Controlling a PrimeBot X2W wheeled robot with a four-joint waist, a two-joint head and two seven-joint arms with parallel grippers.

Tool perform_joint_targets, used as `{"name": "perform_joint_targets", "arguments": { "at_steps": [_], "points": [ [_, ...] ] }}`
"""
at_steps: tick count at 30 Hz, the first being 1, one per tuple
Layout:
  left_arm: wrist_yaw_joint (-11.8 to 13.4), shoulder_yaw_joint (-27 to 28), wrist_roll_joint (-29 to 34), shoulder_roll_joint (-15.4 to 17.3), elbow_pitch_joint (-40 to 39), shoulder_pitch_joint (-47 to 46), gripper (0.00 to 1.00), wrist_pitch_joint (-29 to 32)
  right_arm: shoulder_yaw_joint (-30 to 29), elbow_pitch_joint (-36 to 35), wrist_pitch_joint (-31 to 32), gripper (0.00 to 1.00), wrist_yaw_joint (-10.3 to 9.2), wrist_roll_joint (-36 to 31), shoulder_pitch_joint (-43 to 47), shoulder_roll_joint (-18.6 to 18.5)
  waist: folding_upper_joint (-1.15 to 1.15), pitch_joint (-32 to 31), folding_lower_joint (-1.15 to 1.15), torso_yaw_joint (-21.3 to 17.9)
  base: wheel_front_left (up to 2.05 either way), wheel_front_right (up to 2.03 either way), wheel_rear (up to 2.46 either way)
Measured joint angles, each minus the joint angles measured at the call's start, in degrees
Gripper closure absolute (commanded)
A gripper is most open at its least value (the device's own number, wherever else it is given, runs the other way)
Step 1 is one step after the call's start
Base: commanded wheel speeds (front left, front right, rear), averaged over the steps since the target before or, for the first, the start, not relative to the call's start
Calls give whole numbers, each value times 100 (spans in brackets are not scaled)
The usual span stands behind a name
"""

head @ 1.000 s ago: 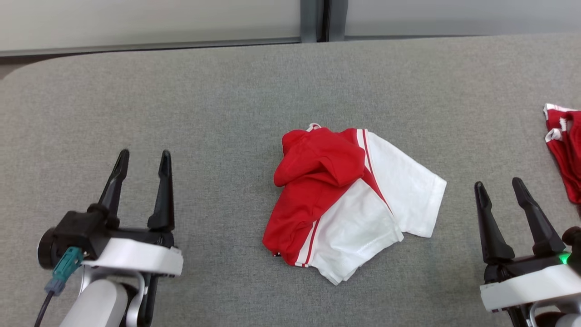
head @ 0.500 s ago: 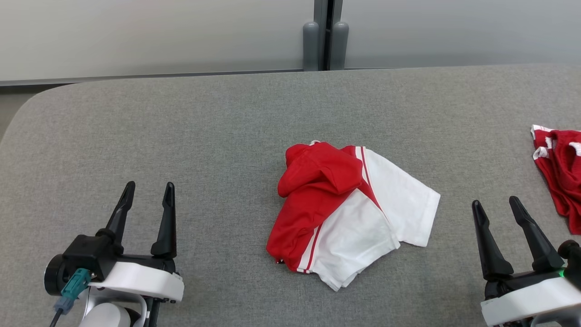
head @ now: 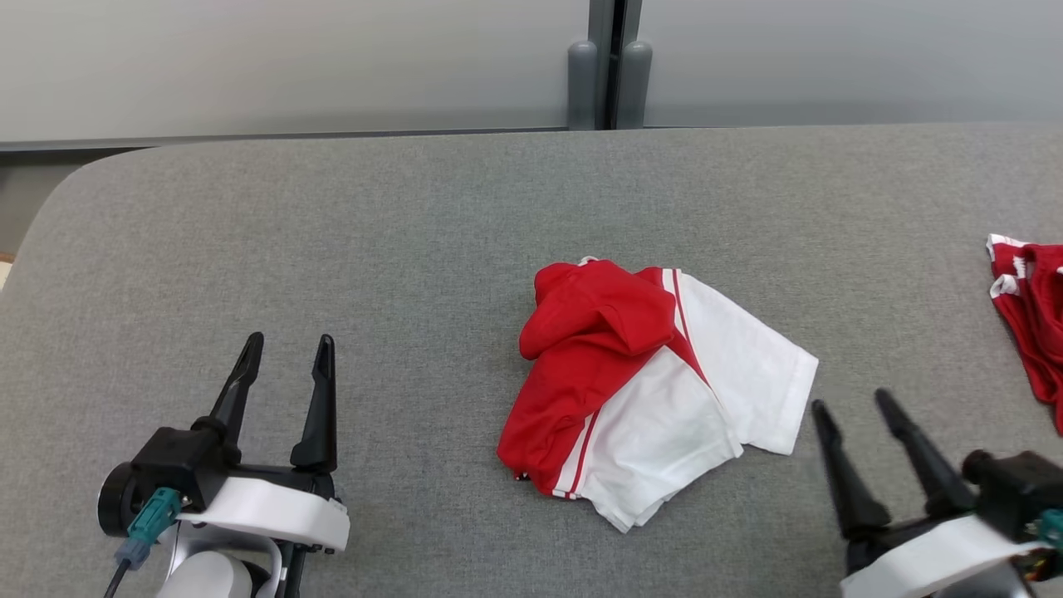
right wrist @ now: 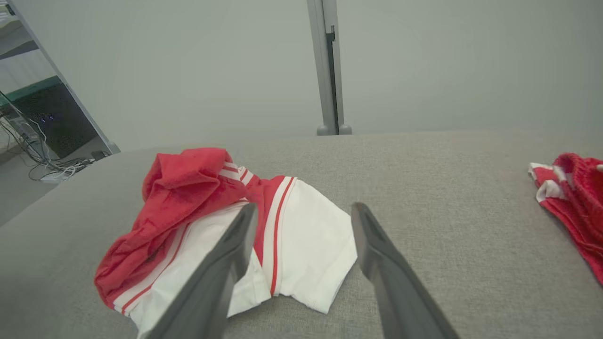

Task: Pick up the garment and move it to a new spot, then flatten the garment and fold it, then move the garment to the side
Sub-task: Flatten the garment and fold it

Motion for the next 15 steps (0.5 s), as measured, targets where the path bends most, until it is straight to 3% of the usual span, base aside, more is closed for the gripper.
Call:
{"name": "perform_joint_targets", "arguments": {
  "at_steps": [9,15],
  "points": [
    [-119,-40,93,-218,44,-320,0,-8,1603,659,532,0,0,512,-84,-148,0,303,0,214,0,0,0],
    [-201,26,180,-383,90,-439,0,-8,2005,951,517,0,0,660,-418,-207,0,500,0,360,0,0,0]
  ]
}}
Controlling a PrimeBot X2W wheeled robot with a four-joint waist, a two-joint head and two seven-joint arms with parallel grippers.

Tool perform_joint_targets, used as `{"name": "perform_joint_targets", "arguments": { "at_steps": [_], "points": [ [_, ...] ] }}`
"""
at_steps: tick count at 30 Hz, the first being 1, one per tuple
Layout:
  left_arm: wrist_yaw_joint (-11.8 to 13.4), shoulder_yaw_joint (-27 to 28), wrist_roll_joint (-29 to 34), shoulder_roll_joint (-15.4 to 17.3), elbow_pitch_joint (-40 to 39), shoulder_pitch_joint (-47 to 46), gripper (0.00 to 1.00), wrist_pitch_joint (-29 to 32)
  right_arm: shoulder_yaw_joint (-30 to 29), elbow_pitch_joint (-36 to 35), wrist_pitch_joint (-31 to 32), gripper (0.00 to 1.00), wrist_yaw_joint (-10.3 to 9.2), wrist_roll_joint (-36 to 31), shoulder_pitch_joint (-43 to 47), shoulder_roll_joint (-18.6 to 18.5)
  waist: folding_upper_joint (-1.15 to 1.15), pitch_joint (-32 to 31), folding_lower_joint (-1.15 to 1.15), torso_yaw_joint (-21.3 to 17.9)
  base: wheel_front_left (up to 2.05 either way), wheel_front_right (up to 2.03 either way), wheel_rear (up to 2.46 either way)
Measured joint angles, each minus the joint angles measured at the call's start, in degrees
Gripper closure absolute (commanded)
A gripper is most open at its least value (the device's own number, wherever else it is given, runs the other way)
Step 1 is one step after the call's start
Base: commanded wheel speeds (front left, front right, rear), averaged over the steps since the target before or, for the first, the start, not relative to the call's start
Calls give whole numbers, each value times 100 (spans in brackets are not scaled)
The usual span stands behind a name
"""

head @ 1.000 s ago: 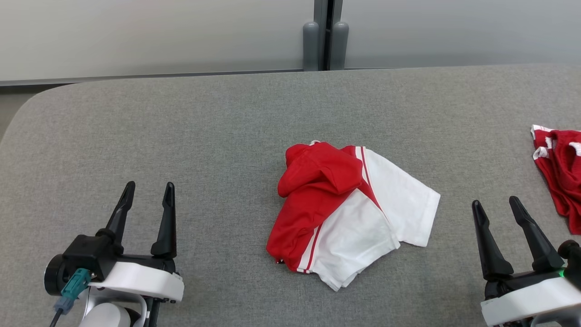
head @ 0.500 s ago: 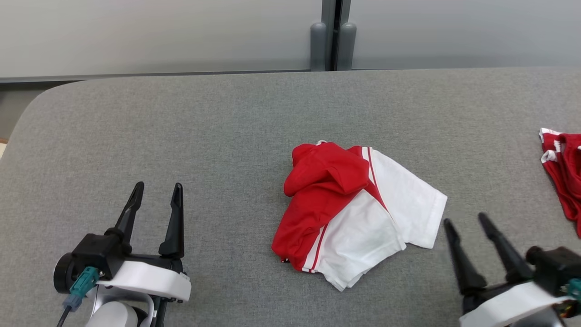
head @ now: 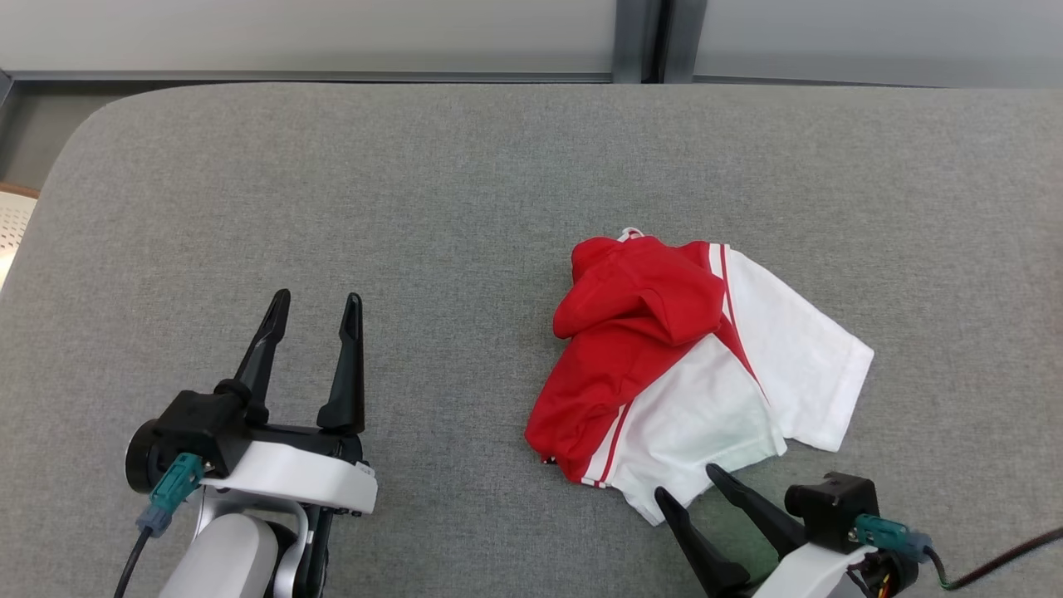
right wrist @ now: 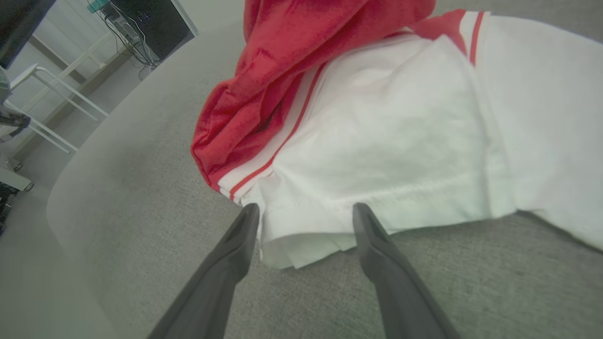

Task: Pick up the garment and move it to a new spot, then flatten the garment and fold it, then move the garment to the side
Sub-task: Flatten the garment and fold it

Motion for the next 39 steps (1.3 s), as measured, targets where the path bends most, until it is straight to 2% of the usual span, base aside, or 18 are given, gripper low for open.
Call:
{"name": "perform_joint_targets", "arguments": {
  "at_steps": [2,3,4,5,12,21,23,24,26,32,38,39],
  "points": [
    [-24,29,15,-41,18,-14,0,-1,74,164,109,0,0,-9,-96,-31,0,50,0,25,0,0,0],
    [-43,53,26,-65,26,-14,0,-1,96,222,147,44,0,-18,-129,-34,0,73,0,32,0,0,0],
    [-57,73,55,-88,33,-18,0,-1,115,275,180,84,0,-15,-171,-35,0,97,0,35,0,0,0],
    [-66,90,76,-107,47,-24,0,0,115,299,180,100,0,-11,-208,-33,0,118,0,36,0,0,0],
    [-118,233,176,-178,77,-34,0,-1,-130,-5,-76,100,0,-44,-336,-87,0,154,0,-14,0,0,0],
    [-201,400,319,-265,81,-19,0,0,-1337,-853,-300,100,0,-305,-309,-140,0,73,0,-219,0,0,0],
    [-221,422,333,-271,85,-17,0,0,-1663,-982,-305,100,0,-347,-281,-79,0,49,0,-266,0,0,0],
    [-226,437,355,-278,88,-17,0,-1,-2020,-1002,-303,100,0,-403,-248,-33,0,37,0,-302,0,0,0],
    [-244,443,359,-280,94,-18,0,-1,-2191,-999,-309,100,0,-404,-214,5,0,34,0,-317,0,0,0],
    [-276,483,393,-283,92,-18,0,-1,-3088,-623,-349,100,0,-478,106,245,0,66,0,-362,0,0,0],
    [-291,520,416,-301,123,-18,0,0,-3042,374,-424,100,0,-301,301,388,0,121,0,-387,0,0,0],
    [-296,521,416,-308,129,-18,0,-1,-2962,565,-403,87,0,-312,299,383,0,129,0,-395,0,0,0]
  ]
}}
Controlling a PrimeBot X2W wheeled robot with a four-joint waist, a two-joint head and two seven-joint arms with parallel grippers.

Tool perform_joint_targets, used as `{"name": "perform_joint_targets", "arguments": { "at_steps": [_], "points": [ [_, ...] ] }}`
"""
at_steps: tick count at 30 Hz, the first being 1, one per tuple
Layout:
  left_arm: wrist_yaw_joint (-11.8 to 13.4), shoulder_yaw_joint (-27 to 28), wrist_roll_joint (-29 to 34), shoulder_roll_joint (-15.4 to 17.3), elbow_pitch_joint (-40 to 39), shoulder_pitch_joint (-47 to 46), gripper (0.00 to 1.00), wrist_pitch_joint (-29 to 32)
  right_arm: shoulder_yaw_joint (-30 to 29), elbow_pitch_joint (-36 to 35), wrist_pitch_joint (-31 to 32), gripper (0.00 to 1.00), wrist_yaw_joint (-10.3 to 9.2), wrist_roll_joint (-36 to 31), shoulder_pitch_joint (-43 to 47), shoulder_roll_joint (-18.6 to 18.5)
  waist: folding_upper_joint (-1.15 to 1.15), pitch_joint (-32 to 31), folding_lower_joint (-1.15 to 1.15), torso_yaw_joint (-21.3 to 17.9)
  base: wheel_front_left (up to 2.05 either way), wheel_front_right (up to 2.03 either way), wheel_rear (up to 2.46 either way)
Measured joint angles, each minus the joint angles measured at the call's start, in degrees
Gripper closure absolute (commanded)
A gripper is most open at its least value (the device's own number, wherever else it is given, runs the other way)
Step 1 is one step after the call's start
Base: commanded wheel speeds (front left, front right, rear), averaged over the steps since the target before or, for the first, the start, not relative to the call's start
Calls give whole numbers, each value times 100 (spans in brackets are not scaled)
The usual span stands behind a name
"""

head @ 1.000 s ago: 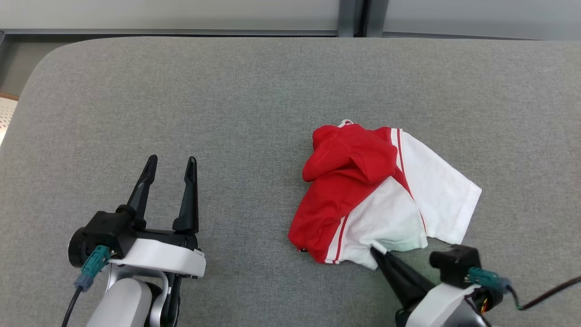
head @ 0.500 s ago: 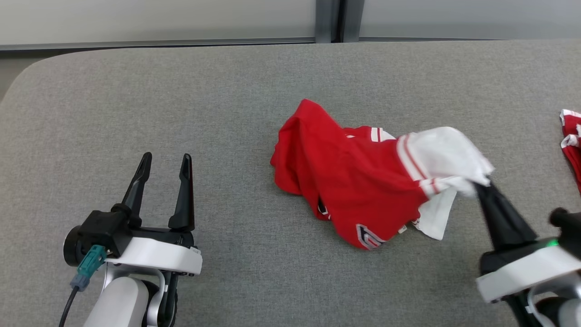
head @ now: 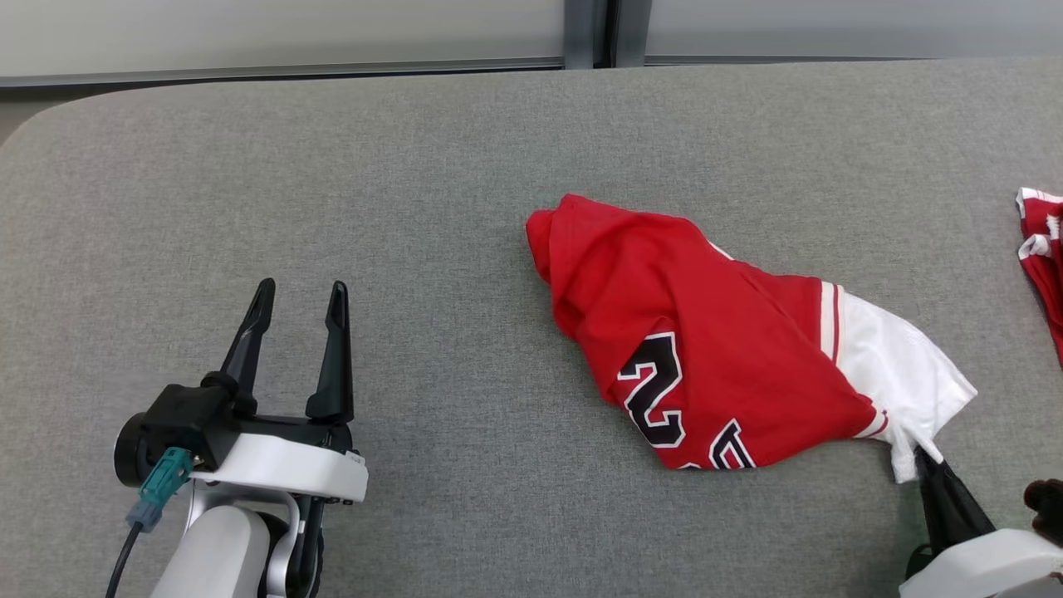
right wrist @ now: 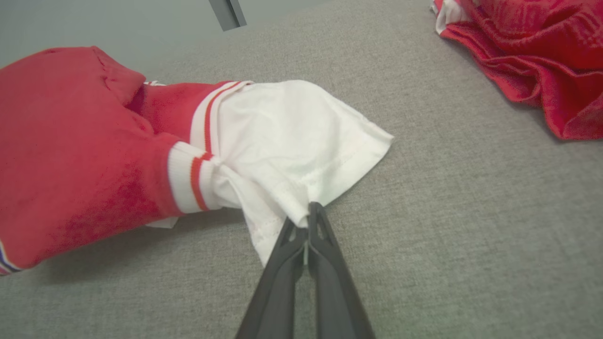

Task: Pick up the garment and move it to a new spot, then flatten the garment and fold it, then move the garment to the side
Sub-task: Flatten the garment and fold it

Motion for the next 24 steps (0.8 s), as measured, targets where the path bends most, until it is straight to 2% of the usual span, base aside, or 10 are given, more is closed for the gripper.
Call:
{"name": "perform_joint_targets", "arguments": {
  "at_steps": [1,2,7,12,17,24],
  "points": [
    [-21,-3,0,-7,15,-1,0,0,45,155,-87,49,0,56,-10,8,0,6,0,-2,0,0,0],
    [-23,1,0,-12,29,0,0,1,87,269,-183,0,0,114,-57,7,0,7,0,-4,0,0,0],
    [-23,53,2,-2,16,4,0,0,168,175,-725,0,0,77,-378,-76,0,3,0,-43,0,0,0],
    [15,123,89,-15,-58,37,0,1,208,-501,-1006,0,0,-156,-500,-157,0,-61,0,-67,0,0,0],
    [38,157,149,-34,-105,179,0,0,279,-1180,-954,0,0,-419,-494,-203,0,-204,0,-80,0,0,0],
    [31,64,191,1,-70,383,0,37,504,-1567,-545,0,0,-502,-233,-194,0,-414,0,-72,0,0,0]
  ]
}}
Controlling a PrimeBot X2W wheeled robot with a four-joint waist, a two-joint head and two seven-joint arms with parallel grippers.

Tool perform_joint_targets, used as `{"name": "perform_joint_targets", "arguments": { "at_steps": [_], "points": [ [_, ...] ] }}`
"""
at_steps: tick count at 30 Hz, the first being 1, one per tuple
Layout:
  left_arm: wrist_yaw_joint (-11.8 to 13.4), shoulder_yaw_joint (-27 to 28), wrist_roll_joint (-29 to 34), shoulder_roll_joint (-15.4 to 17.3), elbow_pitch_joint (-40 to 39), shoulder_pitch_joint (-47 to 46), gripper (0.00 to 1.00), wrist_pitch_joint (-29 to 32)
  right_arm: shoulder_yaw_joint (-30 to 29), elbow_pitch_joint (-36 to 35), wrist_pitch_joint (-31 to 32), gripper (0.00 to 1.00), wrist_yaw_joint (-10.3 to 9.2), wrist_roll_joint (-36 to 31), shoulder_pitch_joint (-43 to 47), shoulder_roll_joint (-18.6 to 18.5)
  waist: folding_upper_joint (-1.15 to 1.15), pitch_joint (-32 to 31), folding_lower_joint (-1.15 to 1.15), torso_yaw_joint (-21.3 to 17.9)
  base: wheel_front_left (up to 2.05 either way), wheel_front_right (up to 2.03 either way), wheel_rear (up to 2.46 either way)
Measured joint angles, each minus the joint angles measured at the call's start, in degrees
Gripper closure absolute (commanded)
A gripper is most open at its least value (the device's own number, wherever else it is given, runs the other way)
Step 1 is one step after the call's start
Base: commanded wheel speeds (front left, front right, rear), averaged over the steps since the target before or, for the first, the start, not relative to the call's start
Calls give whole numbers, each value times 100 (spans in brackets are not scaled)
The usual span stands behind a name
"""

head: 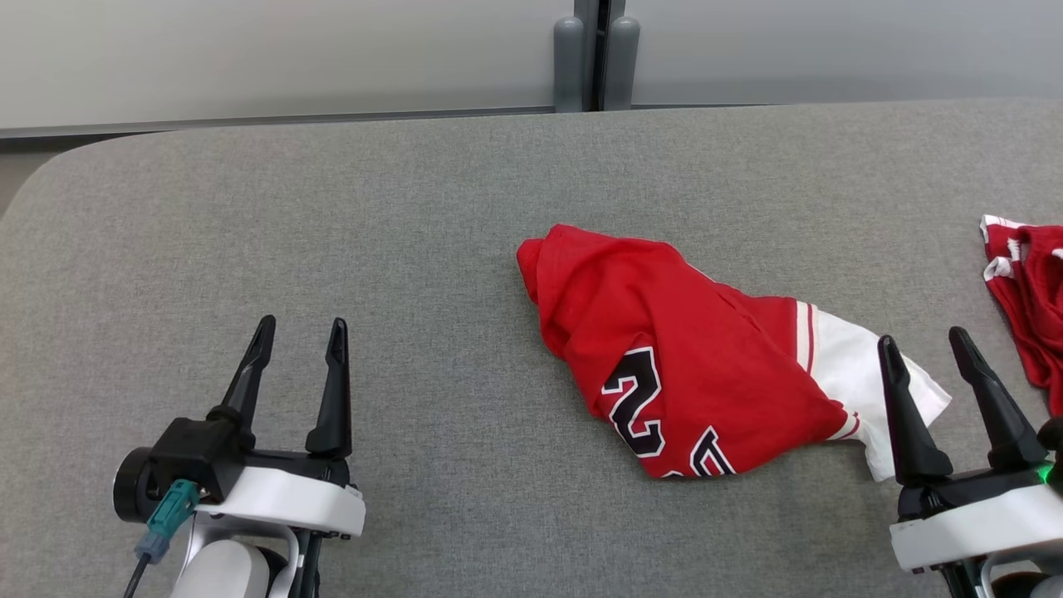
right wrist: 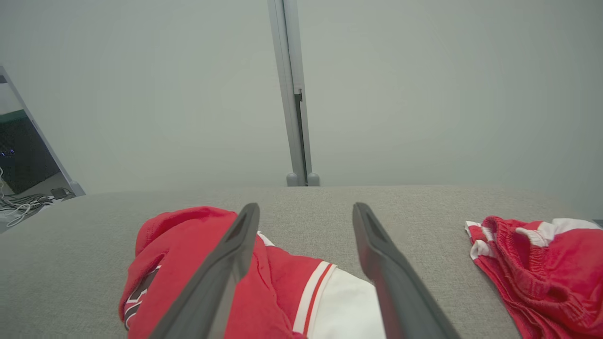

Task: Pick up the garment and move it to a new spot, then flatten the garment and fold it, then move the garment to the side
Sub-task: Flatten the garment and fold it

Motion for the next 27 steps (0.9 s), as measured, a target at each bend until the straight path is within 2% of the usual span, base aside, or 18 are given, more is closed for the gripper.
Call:
{"name": "perform_joint_targets", "arguments": {
  "at_steps": [19,22,23,27],
  "points": [
    [-5,-164,-32,42,38,58,0,110,76,-155,188,0,0,-21,128,69,0,-67,0,25,0,0,0],
    [-126,-325,-30,14,59,-144,0,211,80,-167,214,0,0,-16,128,77,0,-29,0,31,0,0,0],
    [-292,-487,-87,-96,82,-355,0,305,81,-182,232,0,0,-13,126,89,0,30,0,27,0,0,0],
    [-571,-843,-85,-319,335,-975,0,552,176,-207,245,0,0,-11,52,87,0,174,0,-50,0,0,0]
  ]
}}
